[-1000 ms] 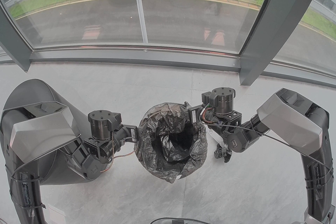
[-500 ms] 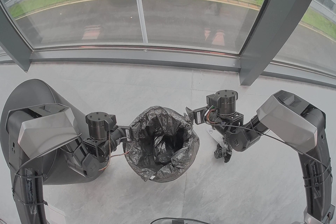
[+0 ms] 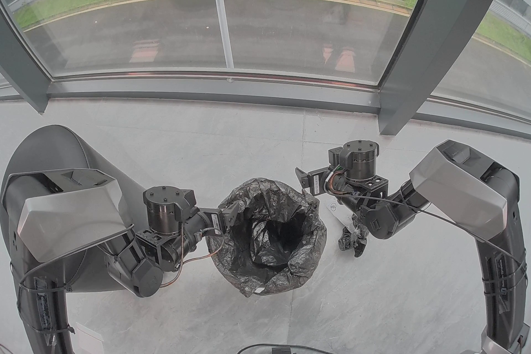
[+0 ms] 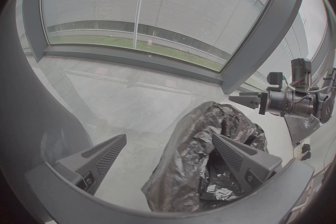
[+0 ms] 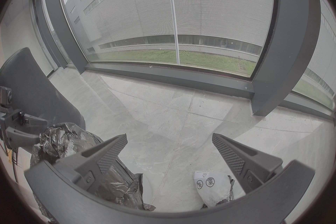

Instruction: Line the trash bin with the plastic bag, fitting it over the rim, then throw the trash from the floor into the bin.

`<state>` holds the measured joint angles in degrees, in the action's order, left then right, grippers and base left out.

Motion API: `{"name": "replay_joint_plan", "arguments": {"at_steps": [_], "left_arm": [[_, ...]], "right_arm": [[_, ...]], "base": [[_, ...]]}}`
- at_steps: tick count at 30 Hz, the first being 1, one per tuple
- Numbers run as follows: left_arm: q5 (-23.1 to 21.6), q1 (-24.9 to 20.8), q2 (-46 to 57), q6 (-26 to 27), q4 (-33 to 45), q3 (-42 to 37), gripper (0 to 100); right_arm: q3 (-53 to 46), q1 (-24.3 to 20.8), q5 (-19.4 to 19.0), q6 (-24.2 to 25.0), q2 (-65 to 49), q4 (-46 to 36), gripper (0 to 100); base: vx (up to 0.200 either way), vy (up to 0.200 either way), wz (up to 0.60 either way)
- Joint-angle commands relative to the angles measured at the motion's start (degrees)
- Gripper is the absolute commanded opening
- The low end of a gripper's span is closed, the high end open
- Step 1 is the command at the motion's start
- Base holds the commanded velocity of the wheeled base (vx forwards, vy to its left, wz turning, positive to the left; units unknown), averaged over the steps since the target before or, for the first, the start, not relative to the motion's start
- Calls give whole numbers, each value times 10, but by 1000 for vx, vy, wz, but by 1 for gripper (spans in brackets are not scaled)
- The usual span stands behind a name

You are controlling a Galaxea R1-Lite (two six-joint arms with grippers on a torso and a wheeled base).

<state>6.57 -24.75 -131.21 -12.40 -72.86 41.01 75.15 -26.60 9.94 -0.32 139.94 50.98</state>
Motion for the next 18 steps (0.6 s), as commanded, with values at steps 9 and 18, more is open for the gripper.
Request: {"name": "replay_joint_plan", "arguments": {"at_steps": [9,18], "left_arm": [[1,-31,39,-20,-26,-51,100],[6,-83,153,-40,-93,-184,100]], "right_arm": [[-91,-17,0,14,-98,9,100],[-209,33,-8,81,-115,76,100]], "base": [[0,0,0],[0,0,0]]}}
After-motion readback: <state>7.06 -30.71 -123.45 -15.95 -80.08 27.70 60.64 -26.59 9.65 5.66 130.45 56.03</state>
